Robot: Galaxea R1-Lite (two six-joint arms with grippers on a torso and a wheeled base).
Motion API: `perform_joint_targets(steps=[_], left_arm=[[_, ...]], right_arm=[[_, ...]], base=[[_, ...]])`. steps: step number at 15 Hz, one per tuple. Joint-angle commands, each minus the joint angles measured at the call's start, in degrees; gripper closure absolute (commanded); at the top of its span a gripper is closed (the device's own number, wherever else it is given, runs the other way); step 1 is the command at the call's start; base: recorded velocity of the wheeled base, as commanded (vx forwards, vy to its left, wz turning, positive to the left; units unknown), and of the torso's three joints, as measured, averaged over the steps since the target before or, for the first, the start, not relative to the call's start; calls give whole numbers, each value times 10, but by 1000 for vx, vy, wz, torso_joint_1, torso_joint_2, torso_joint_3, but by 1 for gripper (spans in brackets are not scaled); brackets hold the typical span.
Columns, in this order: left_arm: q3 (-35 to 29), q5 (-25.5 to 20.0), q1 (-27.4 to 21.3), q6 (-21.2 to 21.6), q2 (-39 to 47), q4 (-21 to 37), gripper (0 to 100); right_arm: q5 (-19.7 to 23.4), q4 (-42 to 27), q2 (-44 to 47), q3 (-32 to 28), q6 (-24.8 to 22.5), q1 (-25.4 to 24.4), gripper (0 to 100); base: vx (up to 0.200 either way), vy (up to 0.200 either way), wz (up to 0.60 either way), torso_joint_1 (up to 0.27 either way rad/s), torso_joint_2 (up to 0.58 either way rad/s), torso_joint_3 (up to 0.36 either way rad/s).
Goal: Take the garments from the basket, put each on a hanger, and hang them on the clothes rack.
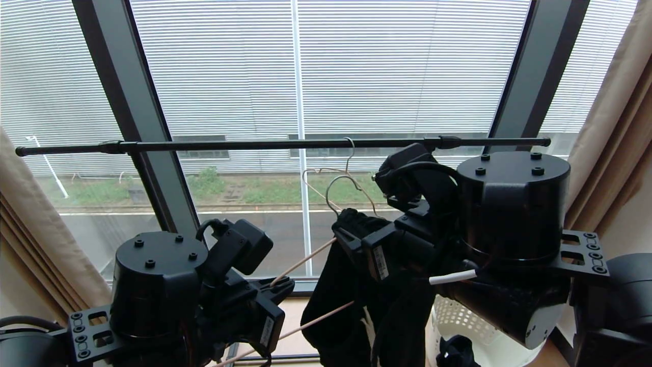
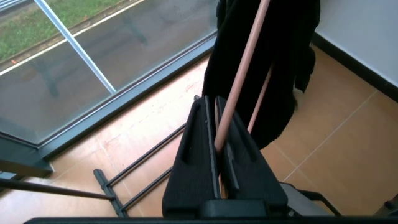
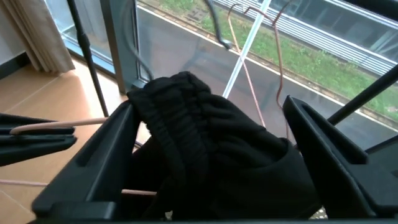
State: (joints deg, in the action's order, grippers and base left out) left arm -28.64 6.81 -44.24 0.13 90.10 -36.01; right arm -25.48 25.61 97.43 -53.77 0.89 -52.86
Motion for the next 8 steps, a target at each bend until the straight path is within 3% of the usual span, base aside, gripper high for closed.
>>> perform_joint_targets(steps=[1, 8], left_arm=[[5, 0, 1, 0, -1, -14, 100], [57, -1, 1, 4, -4, -109, 100]], right_arm=[[0, 0, 0, -5, -1, 21, 0], [-1, 7, 4, -14, -1, 40, 0]], base=[[0, 0, 0, 0, 0, 0], [0, 0, 0, 0, 0, 0]])
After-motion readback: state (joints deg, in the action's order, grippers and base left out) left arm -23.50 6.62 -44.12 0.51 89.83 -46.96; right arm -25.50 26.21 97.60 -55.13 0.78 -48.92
